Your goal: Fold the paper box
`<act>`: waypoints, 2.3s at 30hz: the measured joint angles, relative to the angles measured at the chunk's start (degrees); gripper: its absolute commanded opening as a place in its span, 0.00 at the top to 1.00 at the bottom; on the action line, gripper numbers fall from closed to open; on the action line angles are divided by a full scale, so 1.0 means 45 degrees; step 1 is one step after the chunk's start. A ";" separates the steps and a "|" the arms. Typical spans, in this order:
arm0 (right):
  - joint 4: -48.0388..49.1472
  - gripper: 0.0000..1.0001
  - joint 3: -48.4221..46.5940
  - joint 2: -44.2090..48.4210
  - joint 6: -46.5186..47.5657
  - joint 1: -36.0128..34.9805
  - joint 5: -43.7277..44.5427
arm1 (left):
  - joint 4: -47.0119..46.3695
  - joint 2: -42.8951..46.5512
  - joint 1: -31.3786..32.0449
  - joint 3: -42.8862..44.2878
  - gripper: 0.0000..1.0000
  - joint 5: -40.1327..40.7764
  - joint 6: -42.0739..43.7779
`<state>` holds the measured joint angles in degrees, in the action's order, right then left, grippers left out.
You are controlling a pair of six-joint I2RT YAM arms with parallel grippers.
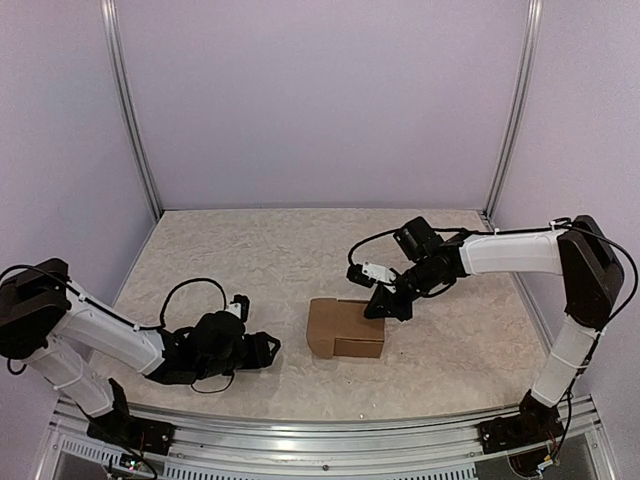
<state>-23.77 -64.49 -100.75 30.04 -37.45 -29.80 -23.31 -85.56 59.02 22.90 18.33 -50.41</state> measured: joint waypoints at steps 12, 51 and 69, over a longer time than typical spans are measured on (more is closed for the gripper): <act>-0.0107 0.91 0.0777 0.1919 0.0078 0.0374 0.0097 | -0.1773 -0.2788 -0.0831 0.2613 0.42 -0.2084 0.1277; -0.1957 0.84 -0.1195 0.0588 0.1054 0.0413 0.1112 | 0.1413 -0.1496 0.0466 0.3546 0.43 -0.2909 0.8417; -0.3920 0.42 -0.3089 -0.0986 0.1763 0.0782 0.1583 | 0.2011 -0.2905 0.0486 0.4532 0.44 -0.1880 0.8704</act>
<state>-41.41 -78.39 -105.19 37.98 -33.93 -22.68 -14.26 -98.63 61.21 43.29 9.87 -11.25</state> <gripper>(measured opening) 0.534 0.563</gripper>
